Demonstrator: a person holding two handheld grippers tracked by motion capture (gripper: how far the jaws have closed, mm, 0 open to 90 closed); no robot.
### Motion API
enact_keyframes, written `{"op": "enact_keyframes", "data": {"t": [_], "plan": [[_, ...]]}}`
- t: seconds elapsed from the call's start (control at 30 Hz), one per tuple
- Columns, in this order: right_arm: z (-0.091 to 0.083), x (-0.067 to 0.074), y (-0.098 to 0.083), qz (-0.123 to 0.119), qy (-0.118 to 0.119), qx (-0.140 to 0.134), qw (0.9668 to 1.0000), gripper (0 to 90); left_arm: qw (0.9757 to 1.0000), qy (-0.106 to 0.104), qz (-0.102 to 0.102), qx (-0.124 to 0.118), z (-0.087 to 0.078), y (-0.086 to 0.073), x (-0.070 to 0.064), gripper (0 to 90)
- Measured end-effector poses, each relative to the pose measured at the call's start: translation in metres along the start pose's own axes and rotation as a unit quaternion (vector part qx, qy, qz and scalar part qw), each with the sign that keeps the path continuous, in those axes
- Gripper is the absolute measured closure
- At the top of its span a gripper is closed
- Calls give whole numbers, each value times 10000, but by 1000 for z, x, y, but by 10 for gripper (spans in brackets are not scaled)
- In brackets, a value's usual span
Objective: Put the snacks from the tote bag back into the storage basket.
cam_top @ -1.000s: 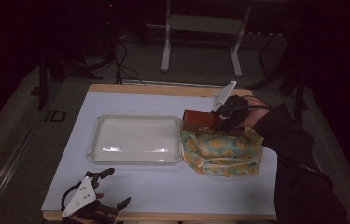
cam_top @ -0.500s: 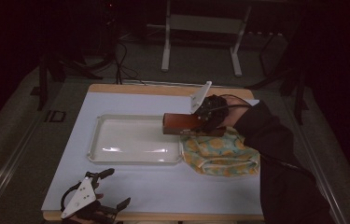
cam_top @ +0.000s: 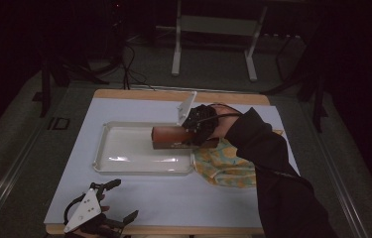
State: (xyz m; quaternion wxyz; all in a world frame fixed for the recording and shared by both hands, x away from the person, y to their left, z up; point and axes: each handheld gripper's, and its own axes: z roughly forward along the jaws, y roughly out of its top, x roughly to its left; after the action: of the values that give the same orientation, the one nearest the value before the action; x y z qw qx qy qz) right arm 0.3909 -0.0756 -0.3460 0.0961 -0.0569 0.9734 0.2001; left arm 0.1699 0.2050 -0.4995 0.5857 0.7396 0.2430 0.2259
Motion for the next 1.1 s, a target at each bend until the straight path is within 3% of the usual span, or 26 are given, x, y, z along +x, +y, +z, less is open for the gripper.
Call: {"op": "enact_keyframes", "data": {"t": [0.53, 1.1], "plan": [[55, 2, 27, -30, 189, -172, 9997, 428, 10000, -4, 1, -30, -1, 0, 0, 0], [101, -3, 20, 199, 329, -243, 9990, 428, 10000, -8, 3, -21, -2, -1, 0, 0]]}}
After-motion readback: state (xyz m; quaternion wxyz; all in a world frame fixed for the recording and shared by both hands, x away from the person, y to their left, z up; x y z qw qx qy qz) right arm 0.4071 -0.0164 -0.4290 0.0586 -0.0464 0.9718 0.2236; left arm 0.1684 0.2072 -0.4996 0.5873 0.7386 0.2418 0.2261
